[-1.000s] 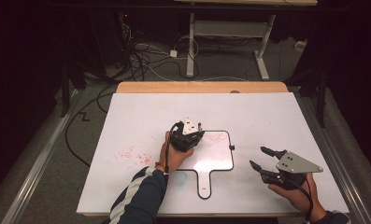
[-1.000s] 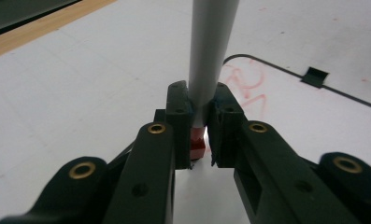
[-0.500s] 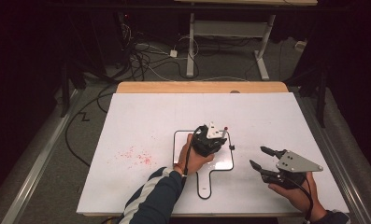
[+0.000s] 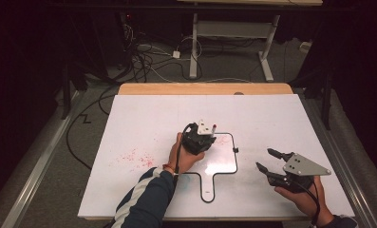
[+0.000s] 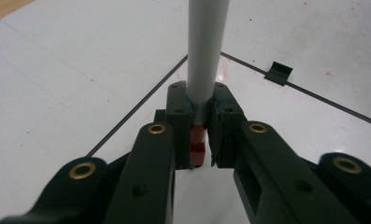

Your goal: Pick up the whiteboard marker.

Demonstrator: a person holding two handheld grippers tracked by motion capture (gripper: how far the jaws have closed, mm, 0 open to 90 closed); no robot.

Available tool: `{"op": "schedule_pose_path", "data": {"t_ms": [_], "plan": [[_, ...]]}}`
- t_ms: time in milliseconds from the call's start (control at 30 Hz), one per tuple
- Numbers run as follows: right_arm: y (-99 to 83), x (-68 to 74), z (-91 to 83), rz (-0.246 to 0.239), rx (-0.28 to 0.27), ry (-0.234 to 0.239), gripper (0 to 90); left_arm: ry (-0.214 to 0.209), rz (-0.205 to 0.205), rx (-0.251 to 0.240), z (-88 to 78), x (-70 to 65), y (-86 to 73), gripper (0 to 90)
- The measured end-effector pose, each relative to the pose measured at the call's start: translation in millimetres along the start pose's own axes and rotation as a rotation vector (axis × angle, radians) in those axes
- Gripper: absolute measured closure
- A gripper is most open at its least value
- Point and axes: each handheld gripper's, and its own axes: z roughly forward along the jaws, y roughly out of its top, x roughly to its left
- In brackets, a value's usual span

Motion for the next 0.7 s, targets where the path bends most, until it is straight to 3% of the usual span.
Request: {"op": "schedule_pose_path", "data": {"t_ms": [67,133,233,333,400,533,700], "plan": [[0.2,0.4,0.9,-0.001,0.002,0.003,41.1,0.002,-0.003,-0.013,5.6,-1.6,1.6,78.6],[0.3,0.8,1.7,-0.004,0.004,0.005,41.1,-0.032,-0.019,-0.025,11.3,-6.3,4.3,78.6],[0.2,0.4,1.3,-0.007,0.000,0.005,41.1,-0.060,0.032,-0.024,21.1,-23.3,10.5,78.6],[-0.8,-1.5,0.8,-0.004,0.000,0.007,41.0,-0.093,0.041,-0.032,32.0,-33.2,14.4,78.6],[-1.0,-1.6,-0.3,-0.003,-0.006,0.007,41.0,-0.116,0.034,-0.049,36.9,-34.8,16.5,78.6],[-1.3,-3.7,-1.8,0.003,-0.013,0.010,41.1,-0.108,0.043,-0.047,36.0,-33.4,19.5,78.5],[-3.0,-10.6,7.4,0.059,-0.006,0.036,41.9,-0.106,0.038,-0.066,28.2,-30.1,21.1,78.5]]}}
